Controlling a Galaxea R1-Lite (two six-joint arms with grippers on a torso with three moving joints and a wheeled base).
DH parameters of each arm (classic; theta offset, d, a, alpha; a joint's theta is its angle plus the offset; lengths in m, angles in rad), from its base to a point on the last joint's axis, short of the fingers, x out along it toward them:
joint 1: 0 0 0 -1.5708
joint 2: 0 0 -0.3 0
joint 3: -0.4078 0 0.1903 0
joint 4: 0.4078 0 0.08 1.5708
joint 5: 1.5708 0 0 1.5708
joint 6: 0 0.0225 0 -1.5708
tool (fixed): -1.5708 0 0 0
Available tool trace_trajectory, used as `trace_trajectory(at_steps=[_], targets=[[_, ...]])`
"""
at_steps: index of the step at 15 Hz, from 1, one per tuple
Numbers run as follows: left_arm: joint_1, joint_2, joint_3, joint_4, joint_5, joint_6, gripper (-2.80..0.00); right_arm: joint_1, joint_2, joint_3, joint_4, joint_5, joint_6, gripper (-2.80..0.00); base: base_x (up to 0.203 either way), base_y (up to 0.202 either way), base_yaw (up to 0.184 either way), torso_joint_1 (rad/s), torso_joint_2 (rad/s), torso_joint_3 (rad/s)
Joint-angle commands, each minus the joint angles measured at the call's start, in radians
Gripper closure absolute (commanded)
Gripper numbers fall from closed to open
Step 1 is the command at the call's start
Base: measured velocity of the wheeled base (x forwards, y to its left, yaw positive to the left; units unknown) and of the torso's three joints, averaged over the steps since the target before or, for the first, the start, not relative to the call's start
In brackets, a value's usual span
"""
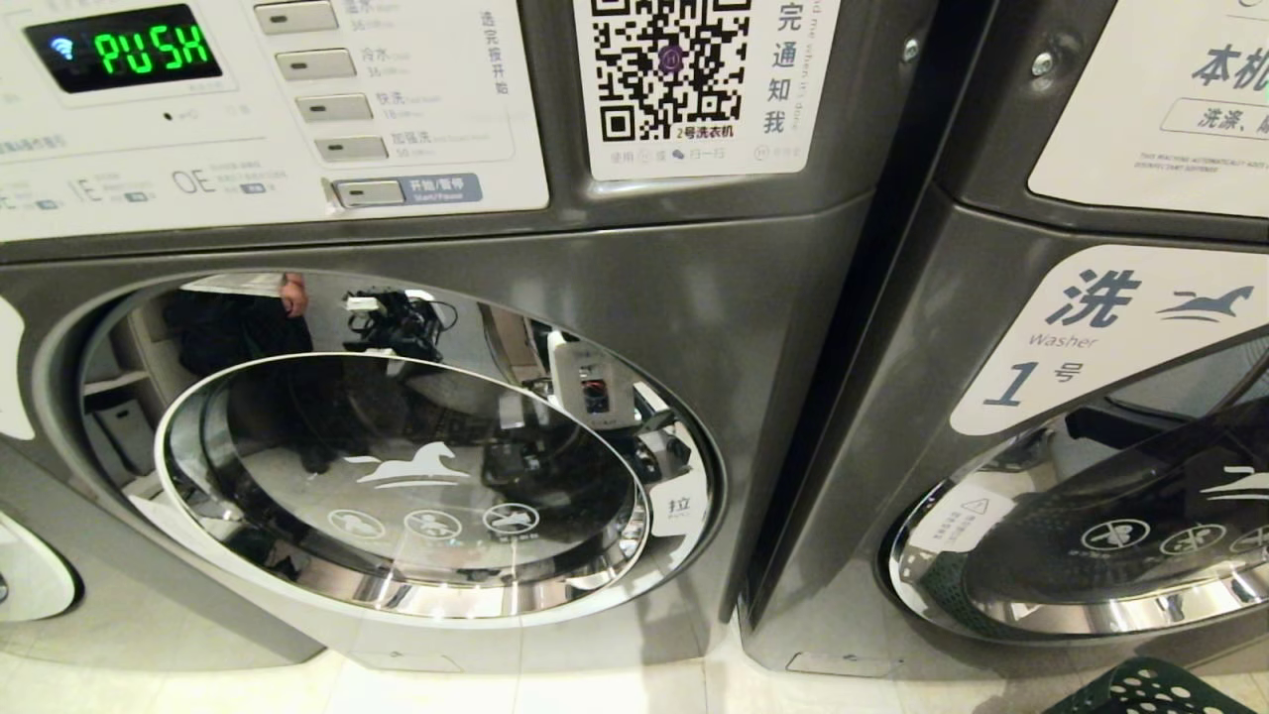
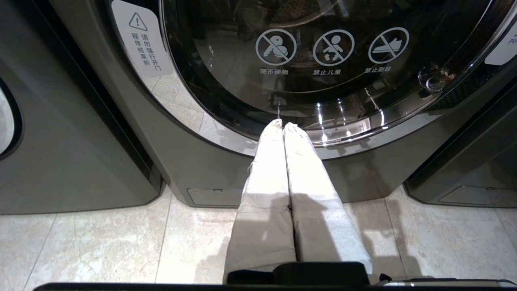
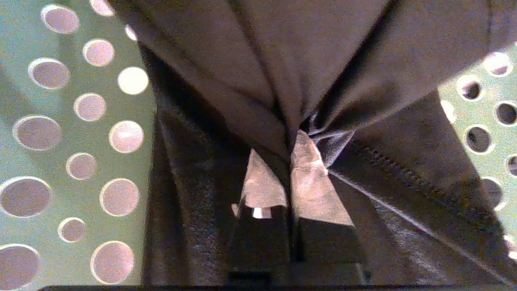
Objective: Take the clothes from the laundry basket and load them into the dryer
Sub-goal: Take the clothes out of the basket
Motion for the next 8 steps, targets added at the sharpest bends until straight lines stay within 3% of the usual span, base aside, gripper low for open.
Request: trace_trajectory(at_steps=[1, 8], targets=[[-0.001, 0.000, 0.000, 0.000, 0.000, 0.000, 0.00, -0.009, -0.010, -0.002, 0.026, 0.004, 0.006, 0.00, 0.000, 0.000, 0.000, 0.000, 0.00, 0.000], [0.000, 0.000, 0.000, 0.000, 0.000, 0.000, 0.00, -0.126, -0.170, 0.009, 0.223, -0.007, -0.035, 0.00, 0.000, 0.000, 0.000, 0.000, 0.00, 0.000]])
